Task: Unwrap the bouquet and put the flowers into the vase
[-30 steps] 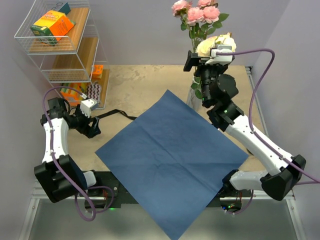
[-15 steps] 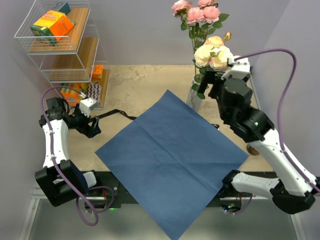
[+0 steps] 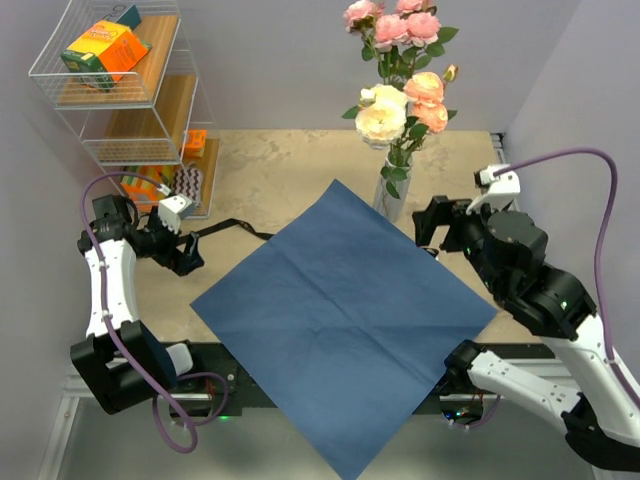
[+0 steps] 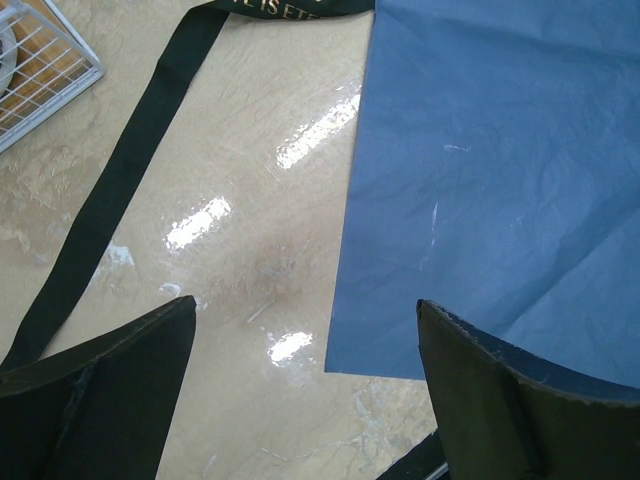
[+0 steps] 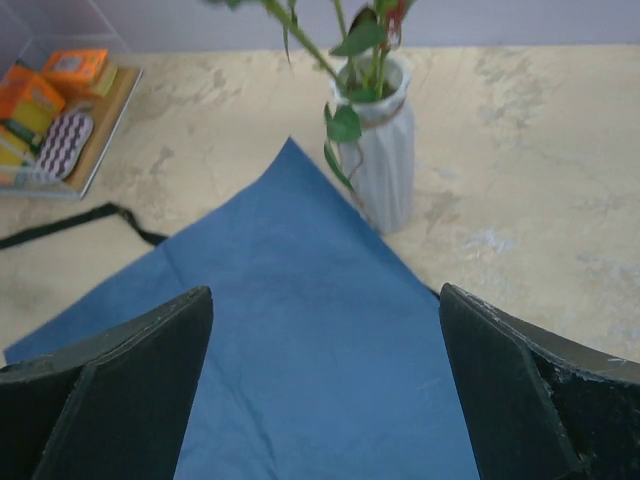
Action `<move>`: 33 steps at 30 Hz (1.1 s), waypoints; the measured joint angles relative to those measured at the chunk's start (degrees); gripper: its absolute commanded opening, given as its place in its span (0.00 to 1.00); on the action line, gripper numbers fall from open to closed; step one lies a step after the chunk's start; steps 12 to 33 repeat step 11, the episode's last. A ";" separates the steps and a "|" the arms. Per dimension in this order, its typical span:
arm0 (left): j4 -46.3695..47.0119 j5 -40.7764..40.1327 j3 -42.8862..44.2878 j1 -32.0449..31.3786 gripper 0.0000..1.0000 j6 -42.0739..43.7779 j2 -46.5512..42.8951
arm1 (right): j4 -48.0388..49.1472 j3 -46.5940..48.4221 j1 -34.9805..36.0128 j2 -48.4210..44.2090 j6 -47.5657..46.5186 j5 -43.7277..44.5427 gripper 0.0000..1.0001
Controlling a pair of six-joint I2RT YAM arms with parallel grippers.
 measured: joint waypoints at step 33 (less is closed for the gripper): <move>-0.02 1.42 0.00 0.00 0.98 -1.60 -0.15 | -2.01 -4.09 0.00 -6.84 1.38 -9.84 0.99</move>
